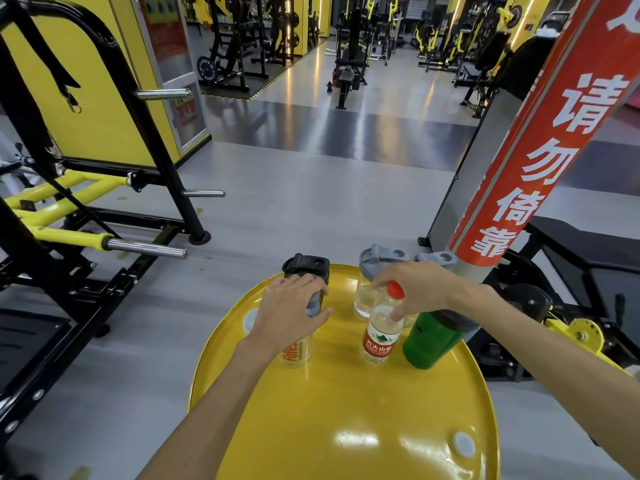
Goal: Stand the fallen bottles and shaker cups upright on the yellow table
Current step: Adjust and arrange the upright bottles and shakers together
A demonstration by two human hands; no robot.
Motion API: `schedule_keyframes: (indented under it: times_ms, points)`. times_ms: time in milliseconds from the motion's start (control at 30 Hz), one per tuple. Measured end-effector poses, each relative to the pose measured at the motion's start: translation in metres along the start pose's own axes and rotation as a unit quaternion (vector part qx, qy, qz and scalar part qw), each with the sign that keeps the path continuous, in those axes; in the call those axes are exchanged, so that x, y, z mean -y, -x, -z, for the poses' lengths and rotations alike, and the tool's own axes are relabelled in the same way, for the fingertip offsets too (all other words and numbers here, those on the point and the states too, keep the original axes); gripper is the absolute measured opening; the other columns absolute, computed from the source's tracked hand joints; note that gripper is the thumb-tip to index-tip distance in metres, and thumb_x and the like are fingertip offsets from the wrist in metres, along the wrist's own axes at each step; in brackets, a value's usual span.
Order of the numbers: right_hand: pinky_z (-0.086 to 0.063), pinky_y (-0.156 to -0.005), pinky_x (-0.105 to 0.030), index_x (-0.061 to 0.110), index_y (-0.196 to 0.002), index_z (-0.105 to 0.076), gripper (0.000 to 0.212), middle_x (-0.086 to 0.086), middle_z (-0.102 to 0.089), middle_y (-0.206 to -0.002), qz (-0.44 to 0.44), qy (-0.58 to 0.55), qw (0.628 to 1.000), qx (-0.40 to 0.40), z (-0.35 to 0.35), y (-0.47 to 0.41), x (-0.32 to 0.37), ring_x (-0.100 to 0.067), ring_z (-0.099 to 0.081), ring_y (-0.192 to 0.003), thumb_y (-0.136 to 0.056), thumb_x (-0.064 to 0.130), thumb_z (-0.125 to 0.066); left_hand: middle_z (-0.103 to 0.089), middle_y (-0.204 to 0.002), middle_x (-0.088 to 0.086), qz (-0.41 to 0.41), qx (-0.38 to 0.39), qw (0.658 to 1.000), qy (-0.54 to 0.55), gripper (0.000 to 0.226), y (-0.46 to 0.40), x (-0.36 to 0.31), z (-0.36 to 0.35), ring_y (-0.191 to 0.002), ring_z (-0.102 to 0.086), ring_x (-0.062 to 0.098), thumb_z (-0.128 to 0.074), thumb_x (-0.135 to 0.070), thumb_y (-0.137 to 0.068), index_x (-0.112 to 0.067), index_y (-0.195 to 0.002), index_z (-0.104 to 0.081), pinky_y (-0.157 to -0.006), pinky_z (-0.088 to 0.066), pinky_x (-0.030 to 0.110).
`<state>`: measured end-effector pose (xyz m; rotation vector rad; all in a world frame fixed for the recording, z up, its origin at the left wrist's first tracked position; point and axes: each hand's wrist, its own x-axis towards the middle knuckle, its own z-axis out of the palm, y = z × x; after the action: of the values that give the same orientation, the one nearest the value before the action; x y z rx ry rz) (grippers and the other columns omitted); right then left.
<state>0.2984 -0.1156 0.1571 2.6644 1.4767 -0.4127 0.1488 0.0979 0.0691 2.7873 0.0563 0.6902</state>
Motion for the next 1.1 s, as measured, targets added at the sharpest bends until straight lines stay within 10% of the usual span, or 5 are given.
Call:
schedule_keyframes:
  times_ms: [633, 1100]
  points:
    - [-0.044, -0.068, -0.016, 0.025, -0.115, -0.069, 0.052, 0.009, -0.066, -0.109, -0.002, -0.077, 0.997, 0.03, -0.005, -0.003, -0.009, -0.01, -0.057, -0.088, -0.066, 0.026, -0.088, -0.062, -0.094, -0.017, 0.001, 0.003, 1.0, 0.0, 0.029, 0.0, 0.001, 0.0, -0.085, -0.057, 0.006, -0.066, -0.055, -0.083, -0.032, -0.1, -0.061, -0.075, -0.031, 0.023]
    - [-0.052, -0.083, -0.032, 0.031, -0.123, -0.062, 0.062, 0.009, -0.065, -0.116, -0.022, -0.024, 0.999, 0.041, -0.009, -0.003, -0.015, -0.012, -0.059, -0.096, -0.067, 0.035, -0.087, -0.061, -0.097, -0.017, -0.004, 0.021, 1.0, 0.009, 0.031, 0.0, 0.002, 0.001, -0.087, -0.057, 0.007, -0.063, -0.057, -0.083, -0.032, -0.101, -0.06, -0.077, -0.037, 0.025]
